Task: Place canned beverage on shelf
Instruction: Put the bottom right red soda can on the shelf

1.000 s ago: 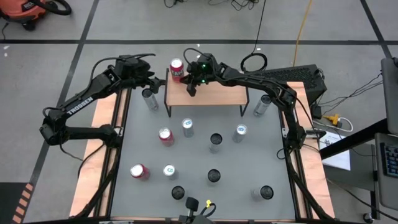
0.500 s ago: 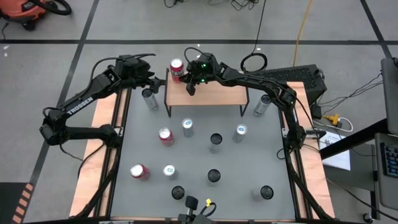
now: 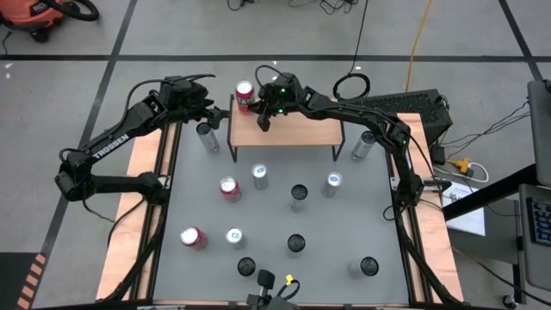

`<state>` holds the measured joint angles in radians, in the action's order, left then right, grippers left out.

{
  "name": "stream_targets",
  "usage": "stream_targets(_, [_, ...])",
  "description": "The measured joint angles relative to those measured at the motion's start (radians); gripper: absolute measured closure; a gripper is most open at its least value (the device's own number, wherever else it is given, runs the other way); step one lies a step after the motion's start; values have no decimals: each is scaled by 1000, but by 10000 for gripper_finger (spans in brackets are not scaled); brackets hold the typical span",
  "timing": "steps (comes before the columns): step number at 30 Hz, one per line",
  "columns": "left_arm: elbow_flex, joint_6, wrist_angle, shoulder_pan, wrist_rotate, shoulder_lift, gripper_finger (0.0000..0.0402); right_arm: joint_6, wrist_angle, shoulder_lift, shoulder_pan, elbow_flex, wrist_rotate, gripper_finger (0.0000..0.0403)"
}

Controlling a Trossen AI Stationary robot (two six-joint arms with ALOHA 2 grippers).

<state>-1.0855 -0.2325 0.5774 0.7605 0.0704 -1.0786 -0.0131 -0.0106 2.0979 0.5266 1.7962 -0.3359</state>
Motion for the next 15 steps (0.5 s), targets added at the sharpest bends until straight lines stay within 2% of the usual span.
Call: stream_targets(15, [0,-2,0,0,0,0,27,-2,14,0,2,0,21,403])
